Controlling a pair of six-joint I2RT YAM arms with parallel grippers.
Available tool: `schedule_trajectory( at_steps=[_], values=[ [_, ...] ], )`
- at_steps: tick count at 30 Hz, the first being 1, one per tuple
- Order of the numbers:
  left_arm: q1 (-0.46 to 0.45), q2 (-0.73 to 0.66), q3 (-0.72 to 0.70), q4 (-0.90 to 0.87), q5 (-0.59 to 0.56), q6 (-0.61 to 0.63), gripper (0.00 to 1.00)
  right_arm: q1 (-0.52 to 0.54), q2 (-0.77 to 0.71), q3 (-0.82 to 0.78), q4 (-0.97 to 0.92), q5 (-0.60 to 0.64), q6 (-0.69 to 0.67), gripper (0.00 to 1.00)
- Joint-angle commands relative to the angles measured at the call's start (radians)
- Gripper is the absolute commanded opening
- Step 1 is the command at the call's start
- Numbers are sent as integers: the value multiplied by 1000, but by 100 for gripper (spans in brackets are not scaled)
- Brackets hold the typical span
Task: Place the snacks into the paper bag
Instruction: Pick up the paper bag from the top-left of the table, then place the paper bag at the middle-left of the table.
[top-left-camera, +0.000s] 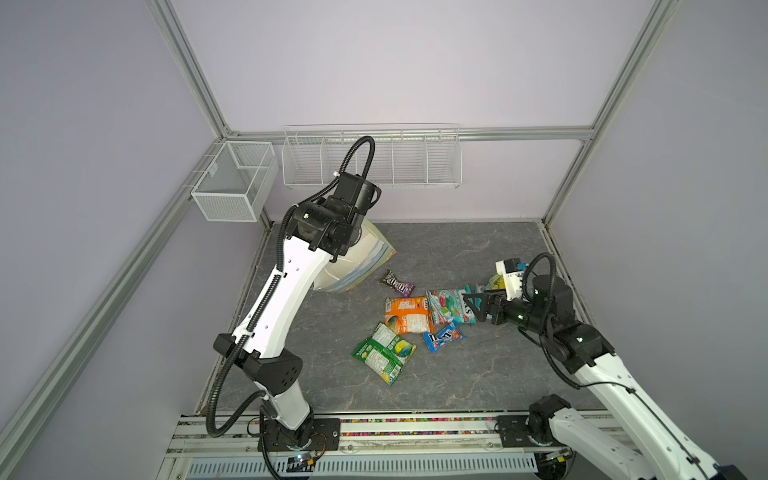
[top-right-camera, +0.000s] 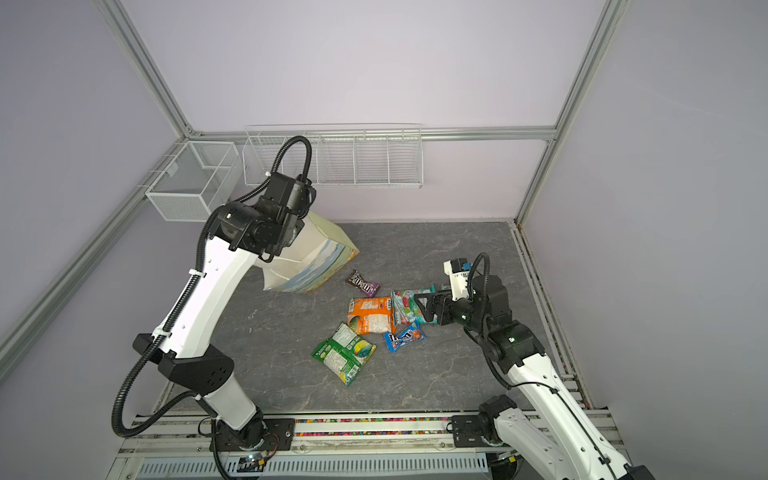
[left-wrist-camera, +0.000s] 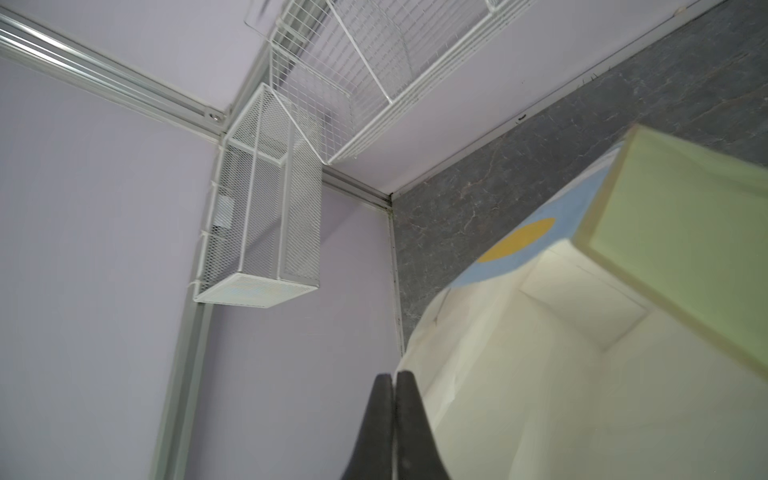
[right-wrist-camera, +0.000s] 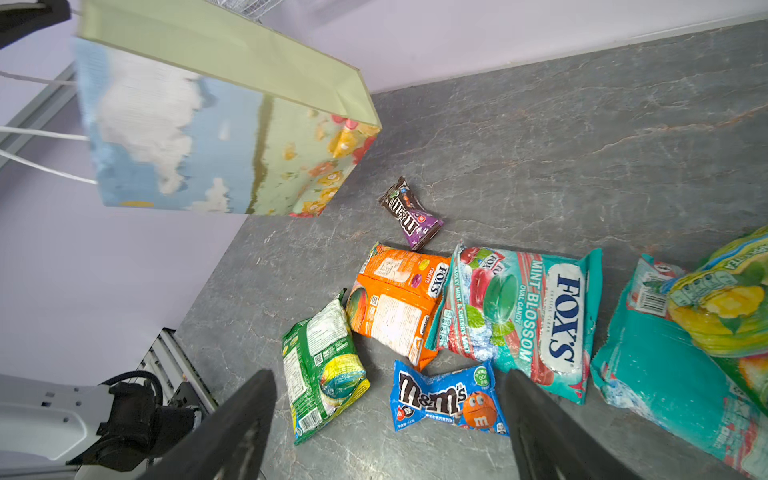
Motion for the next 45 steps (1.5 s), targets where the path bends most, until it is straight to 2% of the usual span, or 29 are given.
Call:
schedule_trajectory(
  at_steps=[1,5,10,13,18,21,23,29,33,39,42,45],
  values=[
    [22,28,28,-123,105,-123,0,49,9,28,-18,39,6,88],
    [22,16,45,-115,167,-162,0,121,34,51,-34,89,-2,88],
    [32,-20,41,-102,156,-253,0,200,73,78,-41,143,1,88],
    [94,-47,2,-88,189,-344,0,247,95,87,-39,173,9,88],
    [244,-107,-73,-55,439,-505,0,329,120,134,-47,240,23,88],
    [314,-166,-163,28,600,-572,0,362,131,138,-46,275,35,88],
    [348,-180,-199,58,664,-601,0,376,141,139,-40,285,44,88],
    [399,-119,-212,49,729,-606,0,406,179,160,-38,302,54,88],
    [450,-74,-212,81,820,-603,0,414,201,175,-41,317,55,88],
    [478,28,-117,51,830,-568,0,417,232,180,-37,322,53,88],
    [481,87,-44,12,822,-550,7,419,243,179,-34,320,50,88],
    [481,148,51,-45,814,-531,27,420,250,181,-29,320,46,88]
  ],
)
